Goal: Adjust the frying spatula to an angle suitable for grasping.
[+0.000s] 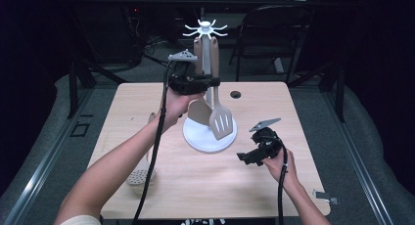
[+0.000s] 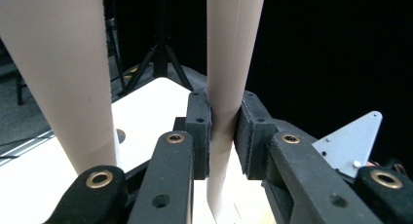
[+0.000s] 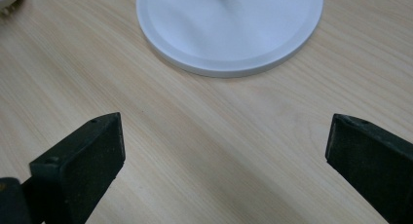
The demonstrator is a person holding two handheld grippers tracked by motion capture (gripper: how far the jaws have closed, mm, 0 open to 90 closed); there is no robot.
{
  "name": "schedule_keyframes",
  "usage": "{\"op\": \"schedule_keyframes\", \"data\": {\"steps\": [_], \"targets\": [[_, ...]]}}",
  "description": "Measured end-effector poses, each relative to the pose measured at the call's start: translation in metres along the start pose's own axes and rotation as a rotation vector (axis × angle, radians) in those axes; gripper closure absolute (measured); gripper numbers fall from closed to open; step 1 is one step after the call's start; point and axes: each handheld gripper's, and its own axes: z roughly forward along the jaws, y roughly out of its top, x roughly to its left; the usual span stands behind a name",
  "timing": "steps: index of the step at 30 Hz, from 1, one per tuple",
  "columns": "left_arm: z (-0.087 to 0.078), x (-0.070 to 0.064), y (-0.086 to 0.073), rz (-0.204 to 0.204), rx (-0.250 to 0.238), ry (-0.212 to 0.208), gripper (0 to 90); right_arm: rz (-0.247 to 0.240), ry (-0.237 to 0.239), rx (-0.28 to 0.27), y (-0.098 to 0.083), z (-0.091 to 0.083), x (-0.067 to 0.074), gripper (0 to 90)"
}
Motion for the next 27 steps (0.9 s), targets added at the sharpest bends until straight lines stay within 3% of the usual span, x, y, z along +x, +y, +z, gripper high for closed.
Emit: {"op": "schedule_keyframes", "data": {"steps": [10,22,27], "targets": [[0.0027,0.0039,-0.0001,0.012,0.008,0.043,77.8,-0.009,0.002,0.003,0.0003,0.0004,0.0004,0.5],[0.0015,0.0004,-0.0043,0.087,0.000,0.143,77.1,-0.012,0.003,0.006,0.0004,0.0005,0.0001,0.5],[-0.0057,-0.0055,-0.0077,0.098,-0.009,0.148,65.9,-0.007,0.006,0.001,0.0001,0.0003,0.0000,0.5]]}}
